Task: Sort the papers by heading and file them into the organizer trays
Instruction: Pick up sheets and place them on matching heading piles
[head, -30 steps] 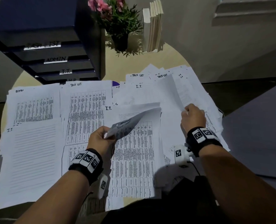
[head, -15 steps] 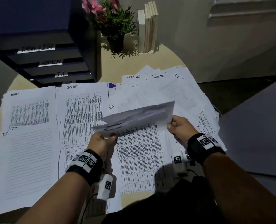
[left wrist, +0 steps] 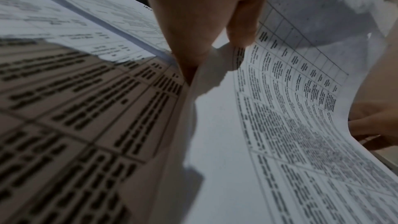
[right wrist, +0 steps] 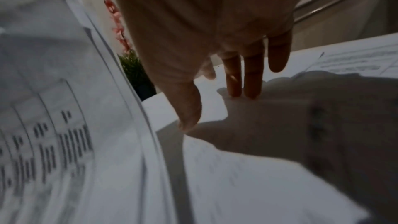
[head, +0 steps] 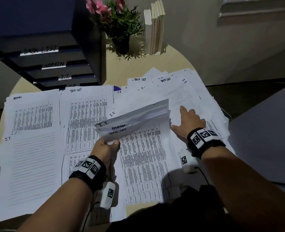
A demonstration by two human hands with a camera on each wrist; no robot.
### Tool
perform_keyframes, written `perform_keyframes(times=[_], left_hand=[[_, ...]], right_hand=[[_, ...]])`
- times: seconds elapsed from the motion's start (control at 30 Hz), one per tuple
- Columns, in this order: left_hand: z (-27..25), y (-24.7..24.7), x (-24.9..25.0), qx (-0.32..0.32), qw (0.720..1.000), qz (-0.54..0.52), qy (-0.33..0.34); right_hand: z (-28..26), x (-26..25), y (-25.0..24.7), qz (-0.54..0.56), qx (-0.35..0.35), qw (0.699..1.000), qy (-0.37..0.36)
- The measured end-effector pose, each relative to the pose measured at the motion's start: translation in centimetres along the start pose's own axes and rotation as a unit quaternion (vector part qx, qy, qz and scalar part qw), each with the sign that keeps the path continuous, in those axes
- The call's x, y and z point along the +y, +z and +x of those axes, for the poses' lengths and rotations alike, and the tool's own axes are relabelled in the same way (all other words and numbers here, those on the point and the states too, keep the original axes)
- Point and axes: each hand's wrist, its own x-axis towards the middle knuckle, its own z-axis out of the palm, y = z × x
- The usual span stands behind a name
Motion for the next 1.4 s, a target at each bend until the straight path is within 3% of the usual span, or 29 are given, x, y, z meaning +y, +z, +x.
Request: perform_keyframes(times=[0.13, 0.3, 0.4, 0.57, 0.63, 0.73, 0.87, 1.0, 1.07, 1.13, 1.2, 1.27, 1.4], left_hand=[[0.0, 0.2, 0.5, -0.028, 0.999, 0.015, 0.007], [-0.8, 0.8, 0.9, -0.062, 0.997, 0.033, 0.016], [-1.2, 1.2, 1.3, -0.084, 0.995, 0.029, 0.043], [-0.4, 1.5, 1.7, -0.162, 0.981, -0.069, 0.081], [0.5, 1.0, 1.6, -0.191, 0.971, -0.092, 0.108], [1.4, 0.5, 1.2, -0.250, 0.955, -0.082, 0.138], [1.2, 1.7, 1.4, -0.230, 0.953, -0.143, 0.131], [0.1, 3.1, 2.7, -0.168, 0.962, -0.213, 0.028], [-0.1, 3.5, 2.6, -0.133, 0.978, -0.161, 0.019], [-0.2, 3.5, 2.1, -0.088, 0.993, -0.065, 0.053], [-0.1, 3.6, 1.9, -0.060, 0.995, -0.050, 0.053], [0.1, 3.7, 1.8, -0.043, 0.997, -0.052, 0.040], [-0.4, 3.8, 1.7, -0.063, 0.994, -0.074, 0.049]], right_hand=[[0.7, 0.2, -0.5, 0.033, 0.036, 0.999, -0.018], [1.2, 0.0, -0.3, 0.120, -0.055, 0.991, 0.008], [0.6, 0.3, -0.5, 0.181, -0.025, 0.983, -0.005], [-0.9, 2.1, -1.2, 0.422, 0.054, 0.905, 0.015], [-0.9, 2.8, -1.0, 0.472, 0.062, 0.879, 0.031], [-0.6, 3.6, -0.3, 0.501, 0.052, 0.863, 0.046], [-0.9, 4.0, 0.1, 0.501, 0.029, 0.862, 0.067], [-1.6, 4.6, 0.9, 0.518, -0.013, 0.851, 0.084], [-1.7, 4.6, 0.9, 0.477, -0.013, 0.876, 0.073], [-1.8, 4.4, 0.8, 0.399, 0.023, 0.916, 0.041], [-1.9, 3.9, 0.6, 0.375, 0.077, 0.924, 0.007], [-2.0, 3.6, 0.4, 0.428, 0.073, 0.901, 0.001], [-2.8, 3.0, 1.0, 0.599, -0.019, 0.801, -0.001]])
